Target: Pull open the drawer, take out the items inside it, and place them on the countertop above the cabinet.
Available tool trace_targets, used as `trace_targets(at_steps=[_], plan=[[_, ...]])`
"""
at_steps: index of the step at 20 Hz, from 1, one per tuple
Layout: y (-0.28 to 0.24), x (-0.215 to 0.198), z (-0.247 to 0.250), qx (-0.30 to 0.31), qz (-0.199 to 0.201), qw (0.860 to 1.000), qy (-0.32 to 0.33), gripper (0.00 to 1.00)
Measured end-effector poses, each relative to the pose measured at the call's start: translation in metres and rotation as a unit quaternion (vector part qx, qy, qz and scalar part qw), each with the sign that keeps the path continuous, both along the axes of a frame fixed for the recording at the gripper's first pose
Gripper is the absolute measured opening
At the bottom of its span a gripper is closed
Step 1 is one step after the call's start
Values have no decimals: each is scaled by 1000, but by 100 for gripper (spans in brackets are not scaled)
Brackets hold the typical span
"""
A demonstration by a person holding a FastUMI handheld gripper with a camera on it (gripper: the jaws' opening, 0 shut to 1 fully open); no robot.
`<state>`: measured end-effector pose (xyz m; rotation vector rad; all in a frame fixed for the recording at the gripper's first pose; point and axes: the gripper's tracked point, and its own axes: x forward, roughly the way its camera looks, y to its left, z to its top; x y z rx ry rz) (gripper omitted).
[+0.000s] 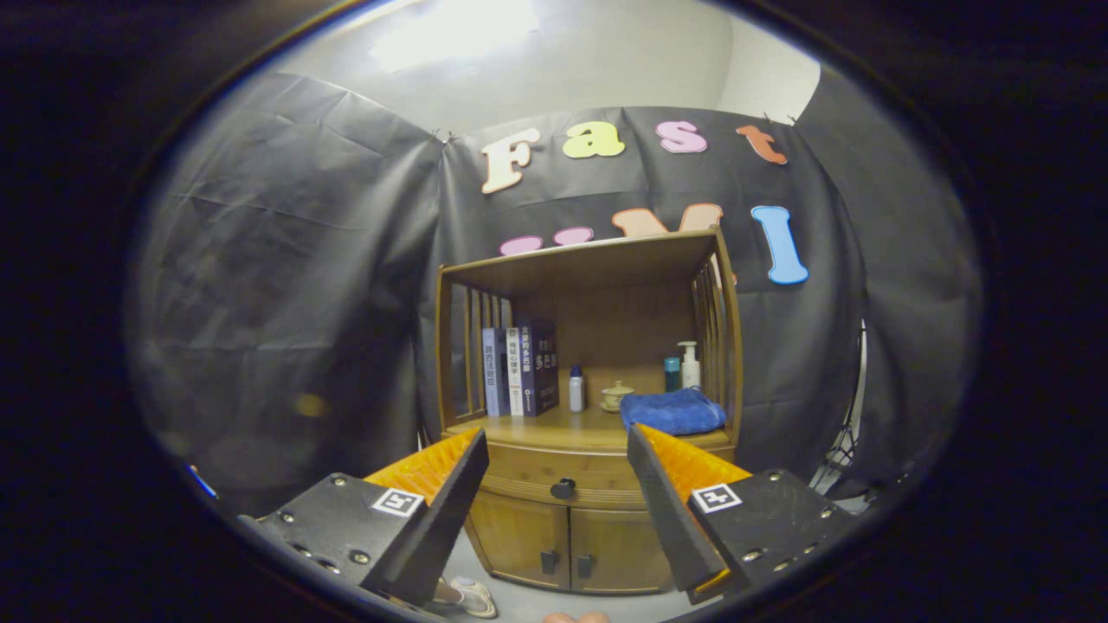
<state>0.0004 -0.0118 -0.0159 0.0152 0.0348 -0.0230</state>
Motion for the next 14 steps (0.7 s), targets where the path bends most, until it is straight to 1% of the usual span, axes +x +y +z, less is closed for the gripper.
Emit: trace_targets(at_steps=[10,14], plan=[[-10,4,-22,-3,-12,1000,16,97],[-20,17,-41,-7,-24,999,26,97]])
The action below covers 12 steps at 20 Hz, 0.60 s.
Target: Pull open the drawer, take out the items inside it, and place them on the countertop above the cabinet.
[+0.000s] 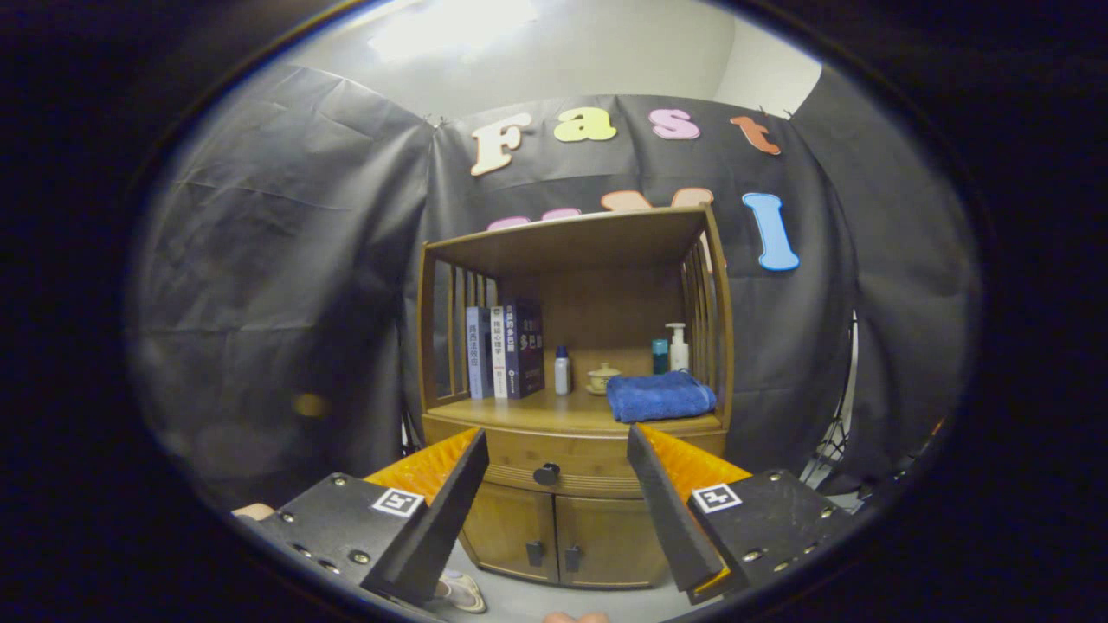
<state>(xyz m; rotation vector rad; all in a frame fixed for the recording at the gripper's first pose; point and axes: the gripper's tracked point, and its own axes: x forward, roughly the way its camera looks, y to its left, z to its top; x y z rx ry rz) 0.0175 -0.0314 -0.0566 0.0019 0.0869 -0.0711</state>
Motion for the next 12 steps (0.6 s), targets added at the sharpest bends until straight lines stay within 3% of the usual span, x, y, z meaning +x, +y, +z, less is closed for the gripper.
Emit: trace_targets(at_steps=[5,12], plan=[[11,40,-55,-9,12,998,53,97],[39,134,-131,-47,12,994,95,94]])
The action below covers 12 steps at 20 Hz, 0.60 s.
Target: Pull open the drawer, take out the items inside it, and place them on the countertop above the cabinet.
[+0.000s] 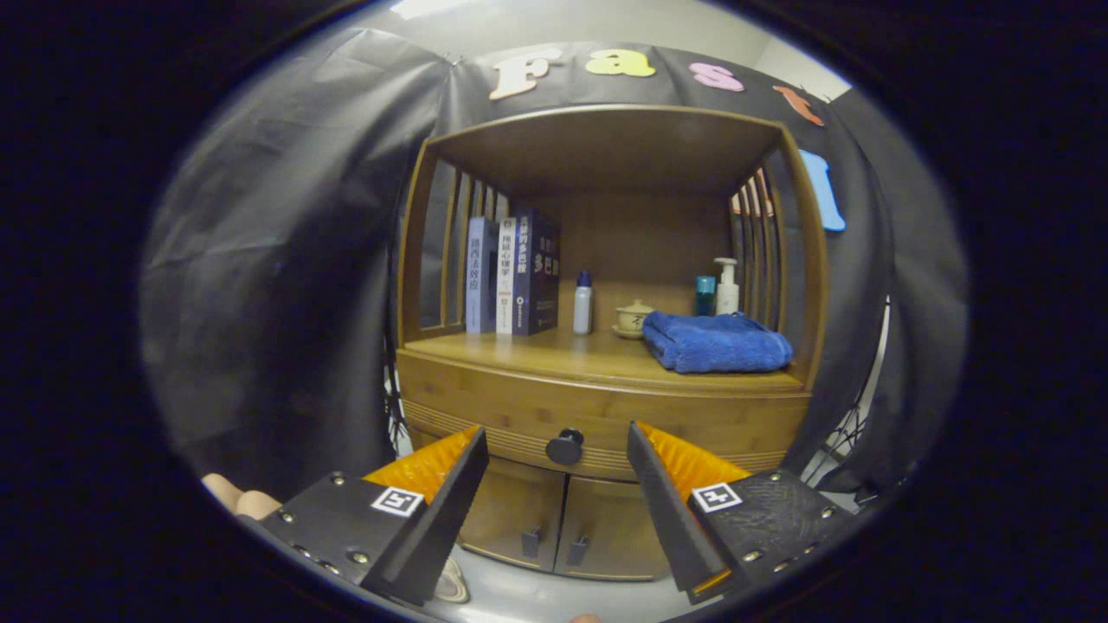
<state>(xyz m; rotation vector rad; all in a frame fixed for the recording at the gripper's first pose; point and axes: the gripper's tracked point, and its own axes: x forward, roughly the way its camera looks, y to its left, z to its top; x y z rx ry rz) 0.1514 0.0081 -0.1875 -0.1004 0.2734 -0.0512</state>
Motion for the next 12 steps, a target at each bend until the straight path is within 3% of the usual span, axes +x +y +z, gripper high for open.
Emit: trace_targets(at_steps=[7,10,12], plan=[[-10,67,-74,-55,-31,997,49,89],[-14,83,-97,-60,-41,995,66,70],[-17,93,-107,-50,-47,995,76,70]])
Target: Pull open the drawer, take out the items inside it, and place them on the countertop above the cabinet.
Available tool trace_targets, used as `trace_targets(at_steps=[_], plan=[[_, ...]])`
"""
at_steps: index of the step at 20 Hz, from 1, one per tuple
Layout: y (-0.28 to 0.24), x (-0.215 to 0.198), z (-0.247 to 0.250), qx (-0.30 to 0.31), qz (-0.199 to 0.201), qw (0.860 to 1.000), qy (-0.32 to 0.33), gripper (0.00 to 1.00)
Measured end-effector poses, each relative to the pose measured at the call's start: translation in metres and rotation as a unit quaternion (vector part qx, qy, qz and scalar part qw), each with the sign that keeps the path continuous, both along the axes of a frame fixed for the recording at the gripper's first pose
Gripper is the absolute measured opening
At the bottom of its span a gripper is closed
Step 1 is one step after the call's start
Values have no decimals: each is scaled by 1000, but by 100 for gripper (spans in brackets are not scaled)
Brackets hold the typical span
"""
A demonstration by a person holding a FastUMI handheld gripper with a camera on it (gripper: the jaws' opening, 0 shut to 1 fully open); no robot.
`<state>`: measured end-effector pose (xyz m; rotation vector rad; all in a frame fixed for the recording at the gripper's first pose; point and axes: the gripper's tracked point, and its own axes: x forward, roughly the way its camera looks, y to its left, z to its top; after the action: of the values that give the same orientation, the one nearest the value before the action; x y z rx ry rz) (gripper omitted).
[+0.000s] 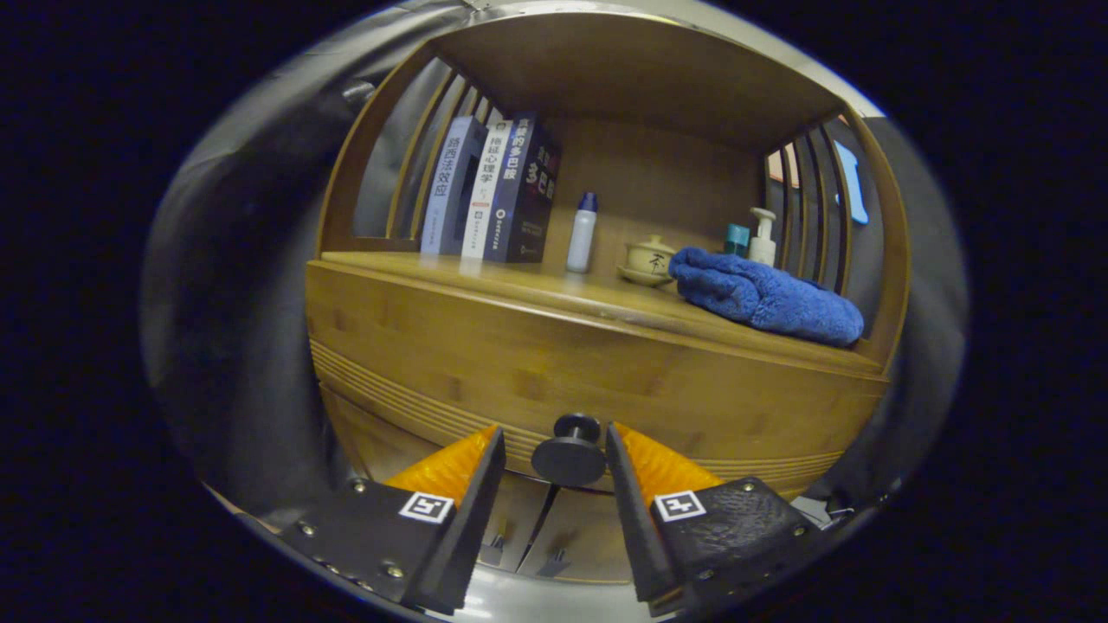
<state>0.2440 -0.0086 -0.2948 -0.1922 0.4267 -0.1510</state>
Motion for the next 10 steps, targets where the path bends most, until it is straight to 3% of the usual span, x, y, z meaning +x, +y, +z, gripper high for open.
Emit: trace_targets(at_steps=[1,5,10], plan=[[-9,-7,0,-7,-25,1000,4,64],[-8,-6,3,29,-49,998,-15,42],[-7,-8,1,32,-65,997,-9,32]])
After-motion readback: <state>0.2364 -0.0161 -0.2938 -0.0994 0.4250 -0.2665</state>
